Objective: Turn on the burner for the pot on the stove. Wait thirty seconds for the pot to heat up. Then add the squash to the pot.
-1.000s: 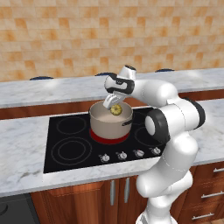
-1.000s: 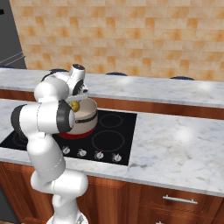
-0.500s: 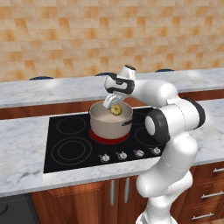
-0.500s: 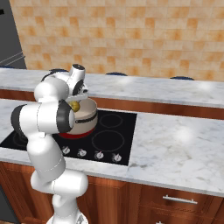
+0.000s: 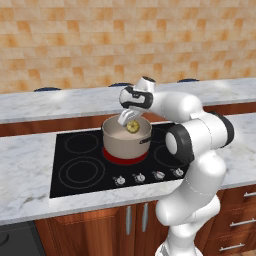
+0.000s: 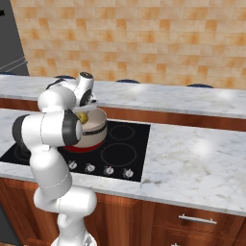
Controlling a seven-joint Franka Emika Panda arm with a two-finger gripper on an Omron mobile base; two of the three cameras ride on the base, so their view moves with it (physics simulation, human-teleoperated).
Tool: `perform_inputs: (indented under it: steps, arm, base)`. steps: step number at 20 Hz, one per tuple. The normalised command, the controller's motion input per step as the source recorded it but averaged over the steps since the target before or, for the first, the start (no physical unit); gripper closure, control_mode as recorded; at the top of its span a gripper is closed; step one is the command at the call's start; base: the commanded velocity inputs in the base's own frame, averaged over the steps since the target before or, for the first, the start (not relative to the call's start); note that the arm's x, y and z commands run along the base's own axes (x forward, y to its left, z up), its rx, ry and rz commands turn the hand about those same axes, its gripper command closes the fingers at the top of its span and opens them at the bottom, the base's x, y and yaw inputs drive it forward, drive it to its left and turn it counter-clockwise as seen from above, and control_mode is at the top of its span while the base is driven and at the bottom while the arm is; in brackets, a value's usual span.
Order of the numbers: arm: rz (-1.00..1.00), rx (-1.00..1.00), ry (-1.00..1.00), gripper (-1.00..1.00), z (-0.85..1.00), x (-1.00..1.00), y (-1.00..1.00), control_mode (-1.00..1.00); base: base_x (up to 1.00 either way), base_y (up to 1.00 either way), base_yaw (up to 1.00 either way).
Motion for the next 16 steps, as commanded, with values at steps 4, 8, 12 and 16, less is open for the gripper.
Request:
perform_inputs:
  steps: [4,8,12,16]
  arm:
    - [0.00,0.00,0.00,1.00,-0.16,0.06,0.00,-1.00]
    - [0.00,0.00,0.00,1.00,-0.18,0.14,0.00,-1.00]
    - [0.00,-0.01,0.03,1.00,-0.23,0.13,0.00,-1.00]
    - [0.00,-0.01,0.02,1.00,-0.22,0.04,0.00,-1.00]
  base:
    - [0.00,0.00,0.00]
    - [0.00,0.00,0.00]
    - [0.00,0.00,0.00]
    - [0.00,0.00,0.00]
